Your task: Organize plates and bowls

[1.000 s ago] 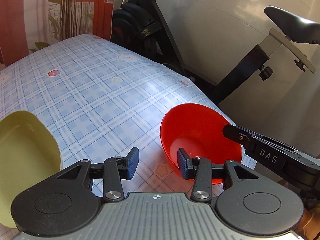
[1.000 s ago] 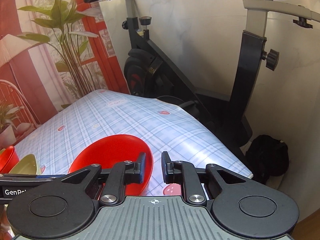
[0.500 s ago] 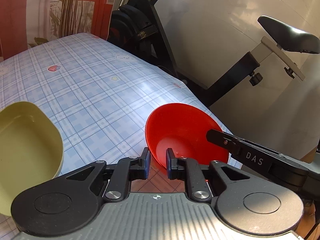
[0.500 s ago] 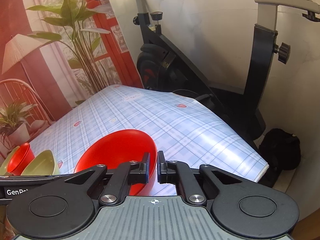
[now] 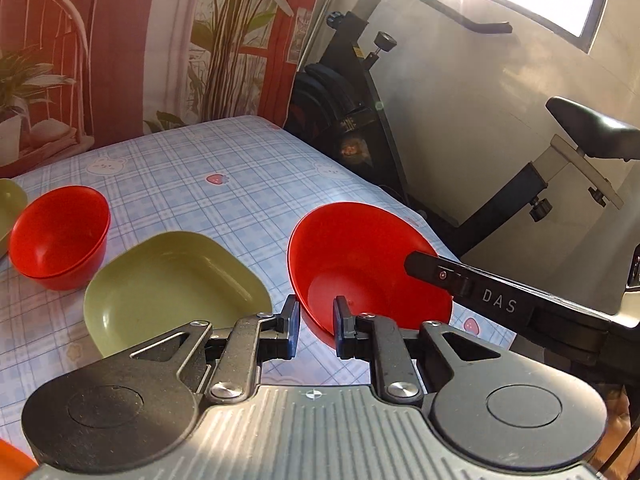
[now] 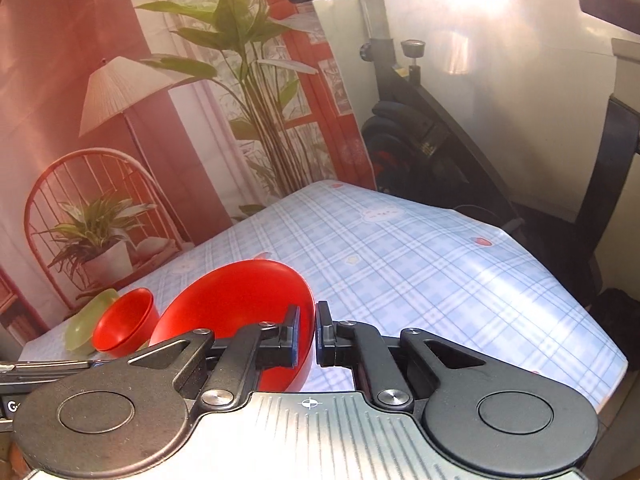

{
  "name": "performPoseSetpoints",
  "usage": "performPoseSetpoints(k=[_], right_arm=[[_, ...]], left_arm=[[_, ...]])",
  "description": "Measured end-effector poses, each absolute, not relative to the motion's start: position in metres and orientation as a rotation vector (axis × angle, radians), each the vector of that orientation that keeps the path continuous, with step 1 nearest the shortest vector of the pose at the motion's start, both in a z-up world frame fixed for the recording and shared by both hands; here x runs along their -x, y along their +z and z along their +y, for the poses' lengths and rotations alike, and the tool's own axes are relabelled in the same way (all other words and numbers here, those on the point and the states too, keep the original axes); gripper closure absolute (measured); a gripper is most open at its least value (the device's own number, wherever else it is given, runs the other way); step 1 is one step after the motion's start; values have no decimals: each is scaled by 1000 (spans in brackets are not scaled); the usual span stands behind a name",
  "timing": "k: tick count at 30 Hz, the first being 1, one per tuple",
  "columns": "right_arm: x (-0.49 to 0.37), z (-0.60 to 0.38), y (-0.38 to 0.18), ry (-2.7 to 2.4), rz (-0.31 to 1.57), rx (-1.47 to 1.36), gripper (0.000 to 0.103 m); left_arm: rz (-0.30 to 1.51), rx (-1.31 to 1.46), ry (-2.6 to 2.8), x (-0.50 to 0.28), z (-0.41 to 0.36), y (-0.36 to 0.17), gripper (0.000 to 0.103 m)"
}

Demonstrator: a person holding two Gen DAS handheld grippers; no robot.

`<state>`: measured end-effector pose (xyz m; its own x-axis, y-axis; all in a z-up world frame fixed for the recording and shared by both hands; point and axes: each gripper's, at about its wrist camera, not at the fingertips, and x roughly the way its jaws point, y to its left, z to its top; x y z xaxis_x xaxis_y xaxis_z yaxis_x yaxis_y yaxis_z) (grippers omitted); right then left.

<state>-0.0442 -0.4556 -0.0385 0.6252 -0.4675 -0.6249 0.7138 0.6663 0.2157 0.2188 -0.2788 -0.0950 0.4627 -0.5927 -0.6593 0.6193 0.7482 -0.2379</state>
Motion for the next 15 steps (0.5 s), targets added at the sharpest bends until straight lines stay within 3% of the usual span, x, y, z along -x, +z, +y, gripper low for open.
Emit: performPoseSetpoints(k=[15], right_arm=[[-88,-379,14,-418,507,-353,96]], left_arm=[[661,62,-548,-232,-158,-12,85]])
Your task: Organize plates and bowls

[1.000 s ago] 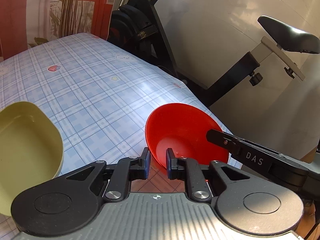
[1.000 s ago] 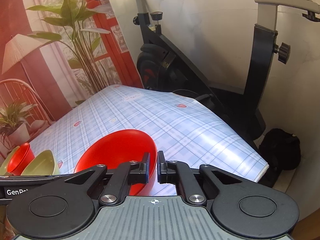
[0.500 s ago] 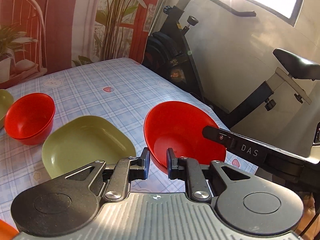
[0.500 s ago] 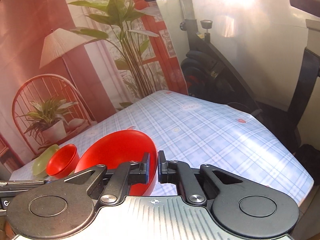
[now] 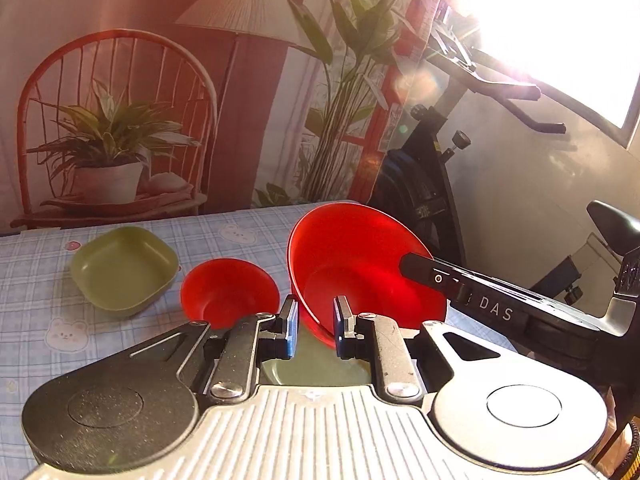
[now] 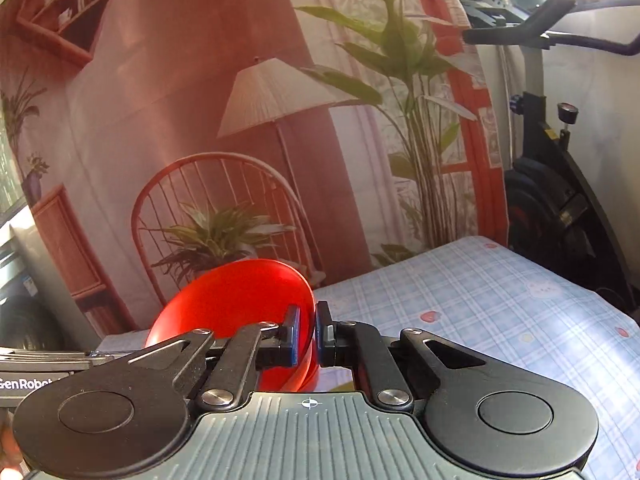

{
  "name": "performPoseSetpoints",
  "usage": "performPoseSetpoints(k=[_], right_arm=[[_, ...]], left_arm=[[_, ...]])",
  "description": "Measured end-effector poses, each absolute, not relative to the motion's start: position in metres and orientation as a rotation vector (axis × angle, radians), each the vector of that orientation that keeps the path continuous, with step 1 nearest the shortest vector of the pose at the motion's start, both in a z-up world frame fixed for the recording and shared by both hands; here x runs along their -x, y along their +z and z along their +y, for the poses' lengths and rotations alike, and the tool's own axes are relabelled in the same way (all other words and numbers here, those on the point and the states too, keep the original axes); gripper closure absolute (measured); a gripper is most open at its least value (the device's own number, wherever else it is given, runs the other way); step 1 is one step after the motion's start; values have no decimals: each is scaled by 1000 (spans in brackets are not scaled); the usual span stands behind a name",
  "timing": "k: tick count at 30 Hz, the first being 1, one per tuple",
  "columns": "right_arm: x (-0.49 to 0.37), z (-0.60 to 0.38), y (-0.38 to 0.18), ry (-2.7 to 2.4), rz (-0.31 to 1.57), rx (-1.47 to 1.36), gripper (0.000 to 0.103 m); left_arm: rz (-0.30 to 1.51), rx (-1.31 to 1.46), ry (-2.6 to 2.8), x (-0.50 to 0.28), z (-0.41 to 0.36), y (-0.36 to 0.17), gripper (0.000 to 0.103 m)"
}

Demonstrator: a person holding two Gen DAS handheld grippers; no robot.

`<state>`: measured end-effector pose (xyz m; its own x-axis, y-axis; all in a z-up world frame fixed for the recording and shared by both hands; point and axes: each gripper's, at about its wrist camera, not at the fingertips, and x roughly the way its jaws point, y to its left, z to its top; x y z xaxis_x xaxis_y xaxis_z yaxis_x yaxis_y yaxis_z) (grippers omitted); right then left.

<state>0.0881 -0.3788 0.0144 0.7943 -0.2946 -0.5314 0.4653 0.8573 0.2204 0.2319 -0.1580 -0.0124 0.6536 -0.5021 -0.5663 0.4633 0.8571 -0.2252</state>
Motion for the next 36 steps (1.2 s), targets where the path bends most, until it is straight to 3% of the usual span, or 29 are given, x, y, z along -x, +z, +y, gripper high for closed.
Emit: performPoseSetpoints(k=[12,36], right_arm=[[-139,-346,1,-330,549,-322,96],[-192,-416,-94,-406,670,-392,96]], left_arm=[[684,143,-461,-252,-111,-14,85],[800,46,-443,-344,-154,-90,85]])
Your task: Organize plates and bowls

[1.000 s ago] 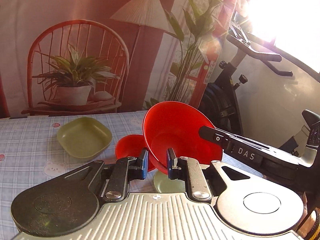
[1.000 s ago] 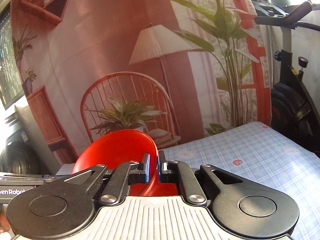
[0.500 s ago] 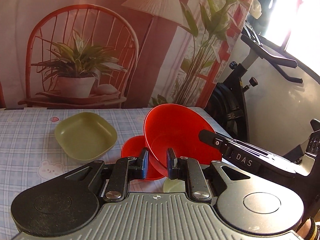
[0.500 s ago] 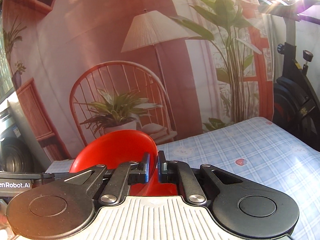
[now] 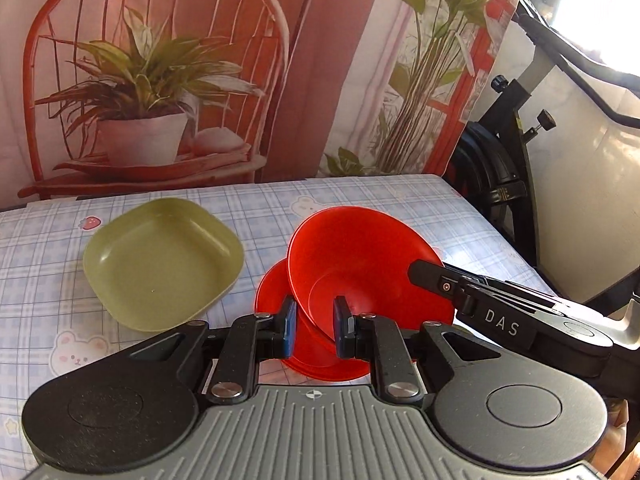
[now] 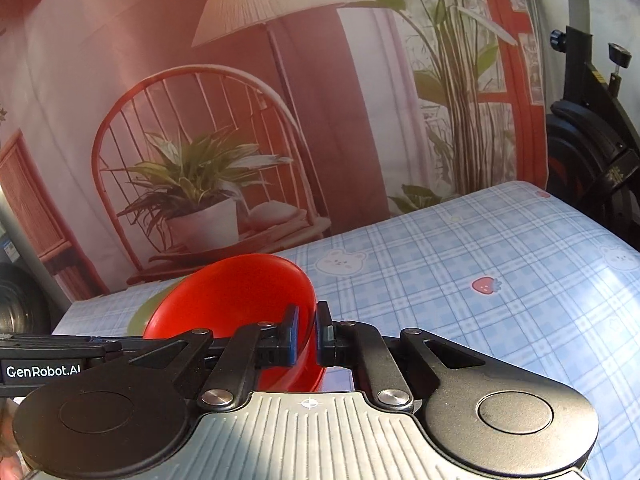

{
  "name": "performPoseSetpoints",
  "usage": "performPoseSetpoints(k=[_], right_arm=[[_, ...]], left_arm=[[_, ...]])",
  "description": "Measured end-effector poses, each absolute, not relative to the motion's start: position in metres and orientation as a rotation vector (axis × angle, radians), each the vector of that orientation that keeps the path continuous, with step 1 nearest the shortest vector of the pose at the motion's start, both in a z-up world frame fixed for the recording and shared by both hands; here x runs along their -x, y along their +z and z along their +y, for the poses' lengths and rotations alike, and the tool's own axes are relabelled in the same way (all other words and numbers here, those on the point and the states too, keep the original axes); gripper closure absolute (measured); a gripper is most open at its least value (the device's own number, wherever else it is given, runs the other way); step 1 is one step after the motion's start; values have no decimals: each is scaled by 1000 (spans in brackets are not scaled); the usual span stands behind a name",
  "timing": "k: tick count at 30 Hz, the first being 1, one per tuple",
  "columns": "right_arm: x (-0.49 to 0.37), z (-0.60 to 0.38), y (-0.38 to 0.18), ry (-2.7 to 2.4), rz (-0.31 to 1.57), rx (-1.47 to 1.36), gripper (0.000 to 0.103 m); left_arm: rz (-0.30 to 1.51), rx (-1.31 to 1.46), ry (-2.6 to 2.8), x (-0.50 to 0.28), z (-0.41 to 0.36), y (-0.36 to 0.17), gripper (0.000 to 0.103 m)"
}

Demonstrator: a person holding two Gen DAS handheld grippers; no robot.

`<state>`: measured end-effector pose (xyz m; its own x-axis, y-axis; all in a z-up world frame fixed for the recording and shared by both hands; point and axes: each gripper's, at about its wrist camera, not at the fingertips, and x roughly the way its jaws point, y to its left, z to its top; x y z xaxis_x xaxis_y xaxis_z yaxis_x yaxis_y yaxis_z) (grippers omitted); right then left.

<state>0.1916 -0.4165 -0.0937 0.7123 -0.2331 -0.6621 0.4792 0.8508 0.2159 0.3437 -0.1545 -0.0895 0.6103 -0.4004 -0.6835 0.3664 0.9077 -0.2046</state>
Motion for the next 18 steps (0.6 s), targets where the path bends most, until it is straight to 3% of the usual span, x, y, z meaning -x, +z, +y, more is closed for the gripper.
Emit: performPoseSetpoints(k=[12,15,18], right_arm=[[-201,-418,-122,-415,737,-398,95],[-200,-416,-123,-420,746,-395,92],[-198,-416,-122,-434,750,-390,92]], left_arm=[[839,-24,-429,-359,-162,-108,84],[848,-19,-426,-361,-161,-110,81],[848,-29,-412,-361,-159,-109,68]])
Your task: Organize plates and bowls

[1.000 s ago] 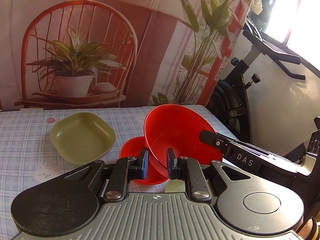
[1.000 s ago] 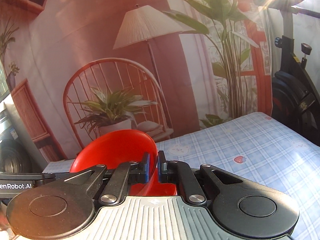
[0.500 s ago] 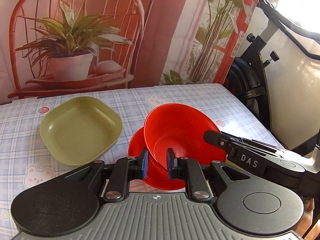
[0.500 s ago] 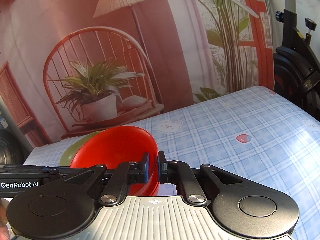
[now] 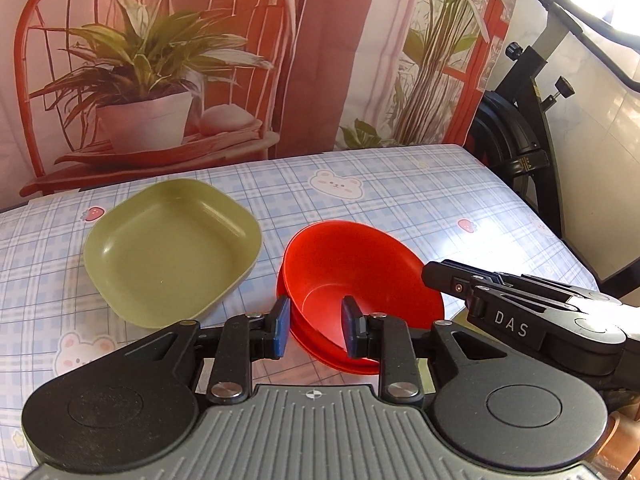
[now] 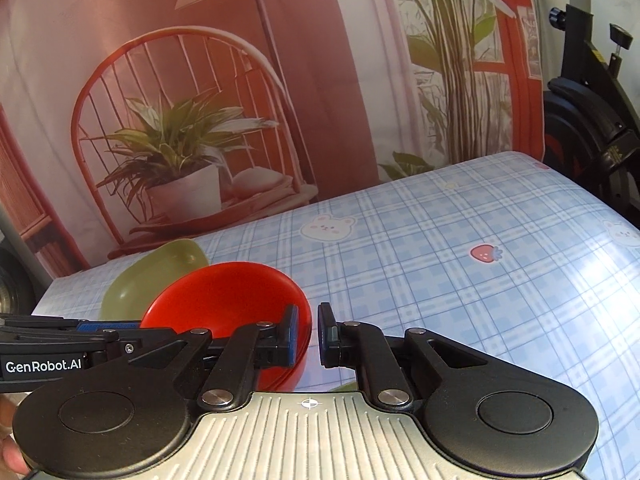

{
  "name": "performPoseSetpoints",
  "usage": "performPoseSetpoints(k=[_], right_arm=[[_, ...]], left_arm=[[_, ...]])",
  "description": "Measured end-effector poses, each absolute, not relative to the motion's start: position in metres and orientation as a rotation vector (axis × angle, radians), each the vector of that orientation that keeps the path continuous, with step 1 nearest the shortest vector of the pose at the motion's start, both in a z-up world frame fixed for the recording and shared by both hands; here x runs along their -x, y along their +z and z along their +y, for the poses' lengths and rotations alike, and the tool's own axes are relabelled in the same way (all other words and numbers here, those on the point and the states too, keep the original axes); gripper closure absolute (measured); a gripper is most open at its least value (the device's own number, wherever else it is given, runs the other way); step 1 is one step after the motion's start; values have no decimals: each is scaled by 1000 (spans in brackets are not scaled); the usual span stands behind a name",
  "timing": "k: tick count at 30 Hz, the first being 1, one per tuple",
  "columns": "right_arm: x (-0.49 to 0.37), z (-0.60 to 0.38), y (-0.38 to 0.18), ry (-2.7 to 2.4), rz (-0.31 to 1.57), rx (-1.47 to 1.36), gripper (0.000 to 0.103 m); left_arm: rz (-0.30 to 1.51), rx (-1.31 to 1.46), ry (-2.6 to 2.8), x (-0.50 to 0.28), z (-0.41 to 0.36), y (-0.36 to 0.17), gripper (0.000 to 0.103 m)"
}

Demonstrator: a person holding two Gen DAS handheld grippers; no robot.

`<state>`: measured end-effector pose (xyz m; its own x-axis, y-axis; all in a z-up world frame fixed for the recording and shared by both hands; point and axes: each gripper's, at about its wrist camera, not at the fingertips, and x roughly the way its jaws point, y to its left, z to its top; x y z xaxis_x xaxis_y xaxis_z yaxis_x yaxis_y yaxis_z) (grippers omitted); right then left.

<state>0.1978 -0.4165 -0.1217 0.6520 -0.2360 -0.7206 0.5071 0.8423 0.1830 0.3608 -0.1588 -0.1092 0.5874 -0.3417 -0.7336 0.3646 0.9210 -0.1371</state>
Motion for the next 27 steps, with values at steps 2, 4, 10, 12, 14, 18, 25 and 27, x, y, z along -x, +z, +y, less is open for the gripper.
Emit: performPoseSetpoints(k=[2,4,10,12,14,18,25,27], right_arm=[[-197,-416,-120,-437,750,-388,92],[-196,-415,-116,-438,750,-377,92],[-202,-411,-99,-410,729,-360,91],[-208,-409,-94,-405,721,-363,91],[-219,-406,-92,-376,719,-381,91],[-247,-395,-92,-306,738,-376,91],[-313,-386,-112,-230,881,-406,89],[-328,-386,-121,-231,928,-405,89]], left_arm=[[839,-17,-416,-360,-154,-107,66],[833,-13,-412,-358,-149,-104,66],[809,38,-347,-357,-113,-96,66],[784,52,-298,-358,-97,-94,66],[773,80,-235,-362,-79,-94,66],[776,155,-181,-373,-44,-97,66],[779,246,-108,-407,-9,-108,66],[788,253,-104,-416,-6,-115,66]])
